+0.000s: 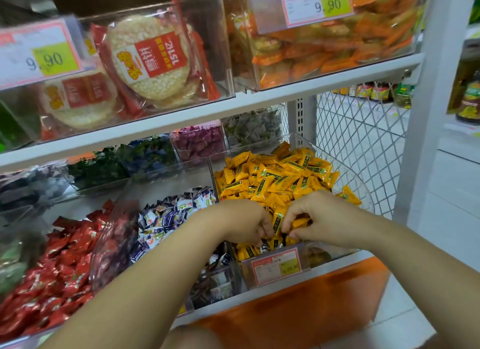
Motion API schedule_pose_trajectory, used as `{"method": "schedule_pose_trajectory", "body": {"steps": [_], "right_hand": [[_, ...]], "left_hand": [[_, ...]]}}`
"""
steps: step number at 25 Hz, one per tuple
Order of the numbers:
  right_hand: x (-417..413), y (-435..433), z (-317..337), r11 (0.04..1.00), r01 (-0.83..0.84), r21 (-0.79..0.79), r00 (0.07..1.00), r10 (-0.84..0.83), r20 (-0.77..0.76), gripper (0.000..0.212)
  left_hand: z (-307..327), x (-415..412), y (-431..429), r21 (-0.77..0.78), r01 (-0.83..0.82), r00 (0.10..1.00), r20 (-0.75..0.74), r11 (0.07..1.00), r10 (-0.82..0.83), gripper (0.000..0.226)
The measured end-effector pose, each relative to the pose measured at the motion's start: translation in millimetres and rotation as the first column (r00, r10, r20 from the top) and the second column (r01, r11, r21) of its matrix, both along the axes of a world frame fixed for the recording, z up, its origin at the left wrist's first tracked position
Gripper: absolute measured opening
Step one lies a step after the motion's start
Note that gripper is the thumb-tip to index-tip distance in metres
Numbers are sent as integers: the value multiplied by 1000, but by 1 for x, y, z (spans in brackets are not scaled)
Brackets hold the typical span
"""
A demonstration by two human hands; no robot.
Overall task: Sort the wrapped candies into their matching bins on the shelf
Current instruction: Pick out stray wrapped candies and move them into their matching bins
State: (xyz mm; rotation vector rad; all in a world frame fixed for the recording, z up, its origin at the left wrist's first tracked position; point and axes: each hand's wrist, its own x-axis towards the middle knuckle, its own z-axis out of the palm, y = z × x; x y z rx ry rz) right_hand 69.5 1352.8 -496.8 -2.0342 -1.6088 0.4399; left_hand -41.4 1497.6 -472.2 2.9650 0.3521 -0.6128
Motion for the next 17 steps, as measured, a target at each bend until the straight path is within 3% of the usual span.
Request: {"method": "schedule_pose_trajectory", "body": {"steps": [4, 8, 17], "right_hand": [[3, -1, -1, 1000, -7, 1, 1000, 7, -1, 14], [4, -2, -1, 1000, -11, 2, 1000, 11, -13, 16], [3, -5, 2, 1000, -12, -12, 1000, 11, -9, 16]], "left_hand": [[5, 14, 0, -130, -4, 984, -176, 992, -19, 41], [1, 19, 1, -329, -120, 957, -288, 937, 22, 48], [4, 13, -3, -451, -180, 948, -317, 874, 31, 39]]}}
